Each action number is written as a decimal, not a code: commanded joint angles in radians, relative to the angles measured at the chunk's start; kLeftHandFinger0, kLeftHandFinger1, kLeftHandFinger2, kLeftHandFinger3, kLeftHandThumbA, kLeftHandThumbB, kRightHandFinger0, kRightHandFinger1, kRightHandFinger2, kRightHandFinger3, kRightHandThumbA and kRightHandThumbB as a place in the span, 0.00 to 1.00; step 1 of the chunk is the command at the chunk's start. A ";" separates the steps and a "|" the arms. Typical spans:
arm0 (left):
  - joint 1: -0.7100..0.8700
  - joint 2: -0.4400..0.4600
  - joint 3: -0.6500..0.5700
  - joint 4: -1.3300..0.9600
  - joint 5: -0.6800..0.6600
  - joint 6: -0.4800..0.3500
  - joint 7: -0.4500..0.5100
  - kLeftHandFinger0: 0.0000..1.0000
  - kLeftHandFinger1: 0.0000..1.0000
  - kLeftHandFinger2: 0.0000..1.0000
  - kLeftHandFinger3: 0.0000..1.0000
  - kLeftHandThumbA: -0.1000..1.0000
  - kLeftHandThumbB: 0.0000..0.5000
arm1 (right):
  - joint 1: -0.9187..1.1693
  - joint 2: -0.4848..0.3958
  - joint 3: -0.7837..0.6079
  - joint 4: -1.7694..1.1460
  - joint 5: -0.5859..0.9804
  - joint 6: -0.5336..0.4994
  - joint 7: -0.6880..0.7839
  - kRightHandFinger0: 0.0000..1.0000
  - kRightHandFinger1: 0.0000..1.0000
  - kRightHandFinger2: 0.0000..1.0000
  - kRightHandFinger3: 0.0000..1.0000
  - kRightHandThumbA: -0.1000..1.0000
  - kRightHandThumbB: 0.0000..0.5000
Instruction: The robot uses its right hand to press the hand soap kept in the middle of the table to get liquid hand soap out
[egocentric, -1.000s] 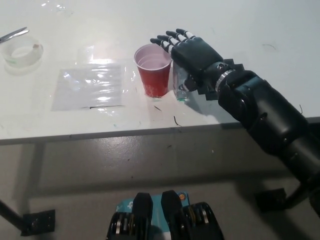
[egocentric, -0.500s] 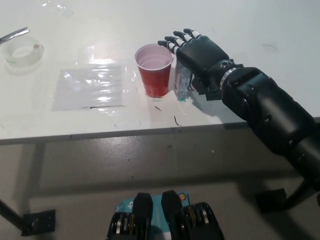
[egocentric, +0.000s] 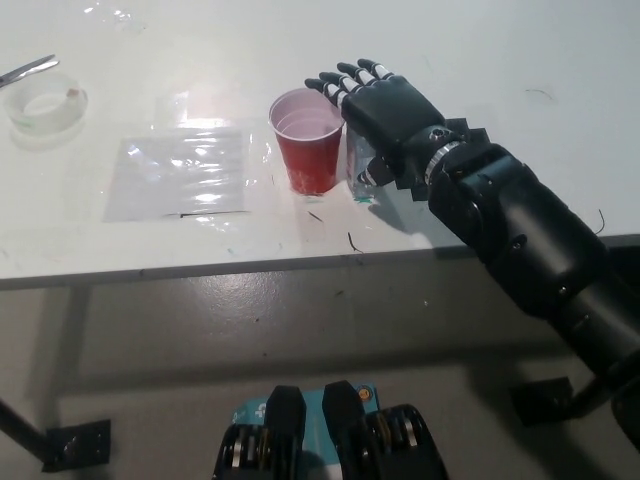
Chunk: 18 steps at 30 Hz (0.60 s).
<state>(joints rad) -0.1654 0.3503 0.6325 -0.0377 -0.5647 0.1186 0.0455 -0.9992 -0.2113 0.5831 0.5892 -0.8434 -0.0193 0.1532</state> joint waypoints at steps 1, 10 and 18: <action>-0.007 0.036 0.001 -0.025 -0.002 -0.042 -0.027 0.00 0.00 0.10 0.31 0.94 0.18 | 0.026 -0.004 0.001 0.012 0.017 -0.014 0.028 1.00 1.00 1.00 1.00 1.00 0.97; -0.005 0.023 0.004 -0.049 -0.012 -0.025 -0.004 0.00 0.00 0.09 0.31 0.94 0.17 | 0.027 -0.021 0.006 0.009 0.001 0.009 0.038 1.00 1.00 1.00 1.00 1.00 0.93; -0.009 0.031 0.003 -0.037 -0.014 -0.033 -0.015 0.00 0.01 0.10 0.33 0.93 0.21 | 0.047 -0.005 -0.002 0.037 0.020 -0.002 0.017 1.00 1.00 1.00 1.00 1.00 0.93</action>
<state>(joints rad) -0.1636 0.3489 0.6272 -0.0457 -0.5702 0.1161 0.0450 -0.9915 -0.2156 0.5800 0.5937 -0.8426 -0.0173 0.1409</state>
